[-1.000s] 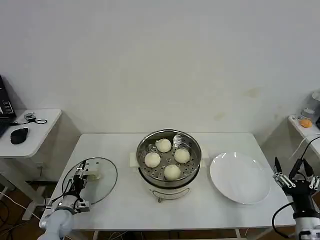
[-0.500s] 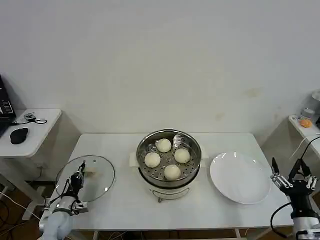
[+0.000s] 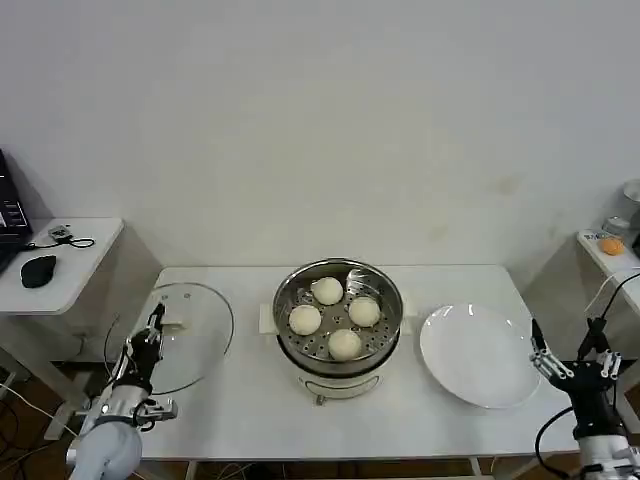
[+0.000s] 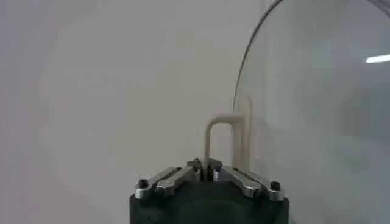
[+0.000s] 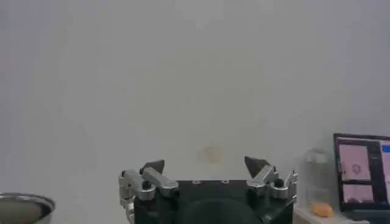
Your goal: Take steamed baozi put them in steamer then cover it.
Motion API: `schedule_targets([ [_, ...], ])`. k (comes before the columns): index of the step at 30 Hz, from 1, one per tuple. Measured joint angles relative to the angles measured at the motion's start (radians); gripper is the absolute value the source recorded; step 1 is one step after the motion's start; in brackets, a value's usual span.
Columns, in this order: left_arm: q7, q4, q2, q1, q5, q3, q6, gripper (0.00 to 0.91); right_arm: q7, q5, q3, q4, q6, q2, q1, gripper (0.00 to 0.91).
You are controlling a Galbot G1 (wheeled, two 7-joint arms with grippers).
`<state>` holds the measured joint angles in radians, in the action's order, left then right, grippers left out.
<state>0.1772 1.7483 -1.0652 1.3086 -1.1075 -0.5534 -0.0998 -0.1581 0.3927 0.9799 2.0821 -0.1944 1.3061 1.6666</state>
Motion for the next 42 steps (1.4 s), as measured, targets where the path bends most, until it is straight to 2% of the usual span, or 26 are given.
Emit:
schedule_targets([
  [9, -0.126, 0.199, 0.087, -0.033, 0.056, 0.082, -0.171, 0.000, -0.004, -0.065, -0.024, 0.017, 0.017, 0.019, -0.004, 0.907],
  [16, -0.212, 0.237, 0.087, -0.134, 0.032, 0.219, -0.284, 0.000, -0.003, -0.111, -0.046, 0.013, 0.022, 0.042, -0.016, 0.907],
  [21, -0.281, 0.237, 0.034, -0.231, -0.034, 0.341, -0.354, 0.000, 0.000, -0.141, -0.054, 0.012, 0.022, 0.060, -0.016, 0.907],
  [30, -0.405, 0.192, -0.130, -0.335, -0.192, 0.521, -0.418, 0.000, 0.001, -0.185, -0.074, 0.013, 0.024, 0.085, -0.016, 0.907],
  [42, -0.475, 0.093, -0.325, -0.393, -0.361, 0.602, -0.449, 0.000, 0.000, -0.222, -0.096, -0.006, 0.024, 0.097, -0.022, 0.907],
])
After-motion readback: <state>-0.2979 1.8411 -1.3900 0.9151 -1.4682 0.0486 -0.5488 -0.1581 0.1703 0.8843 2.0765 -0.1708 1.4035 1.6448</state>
